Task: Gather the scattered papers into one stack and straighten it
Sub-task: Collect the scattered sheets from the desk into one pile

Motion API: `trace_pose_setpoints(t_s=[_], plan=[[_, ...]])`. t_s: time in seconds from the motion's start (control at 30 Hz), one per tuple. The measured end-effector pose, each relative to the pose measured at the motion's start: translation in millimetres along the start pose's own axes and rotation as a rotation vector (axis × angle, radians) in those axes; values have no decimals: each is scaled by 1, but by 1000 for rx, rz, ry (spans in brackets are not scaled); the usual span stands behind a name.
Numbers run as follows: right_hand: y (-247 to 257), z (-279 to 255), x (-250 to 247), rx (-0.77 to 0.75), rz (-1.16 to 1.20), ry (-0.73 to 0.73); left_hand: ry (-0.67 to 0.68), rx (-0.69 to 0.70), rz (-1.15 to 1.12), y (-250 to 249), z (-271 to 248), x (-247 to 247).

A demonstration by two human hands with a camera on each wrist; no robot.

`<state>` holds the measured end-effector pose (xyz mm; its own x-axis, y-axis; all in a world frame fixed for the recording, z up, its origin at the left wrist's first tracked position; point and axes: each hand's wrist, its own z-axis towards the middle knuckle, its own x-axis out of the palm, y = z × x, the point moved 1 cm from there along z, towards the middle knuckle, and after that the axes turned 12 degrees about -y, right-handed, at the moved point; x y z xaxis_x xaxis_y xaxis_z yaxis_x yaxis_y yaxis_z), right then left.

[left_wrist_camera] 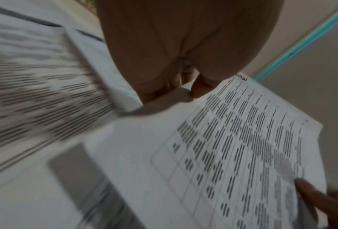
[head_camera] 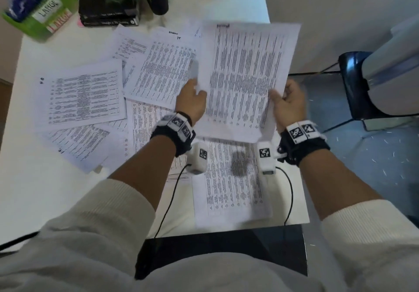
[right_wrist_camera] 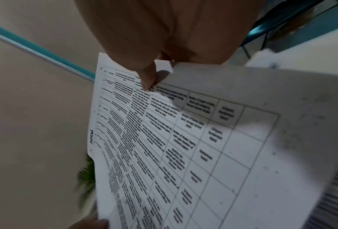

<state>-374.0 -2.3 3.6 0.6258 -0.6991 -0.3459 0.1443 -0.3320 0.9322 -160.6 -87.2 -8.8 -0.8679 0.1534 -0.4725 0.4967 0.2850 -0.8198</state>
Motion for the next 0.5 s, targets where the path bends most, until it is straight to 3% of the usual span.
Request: trace_pose_setpoints(t_s=[0.1,0.23,0.3,0.37,0.5], plan=[[-38,-30,-11,106,-229,75,47,-54,145,40,-33,-3],[-87,-60,-23,61,-592,221,158,-42,408,96,-69,-2],[-97,-73,-31,9,-689,221,168,-49,439,113,-77,-4],[-97,-79,-37,-62,-778,212,116,-59,473,116,-80,-9],[-93,-80,-38,-47,-815,248,11,-14,445,104,-78,-9]])
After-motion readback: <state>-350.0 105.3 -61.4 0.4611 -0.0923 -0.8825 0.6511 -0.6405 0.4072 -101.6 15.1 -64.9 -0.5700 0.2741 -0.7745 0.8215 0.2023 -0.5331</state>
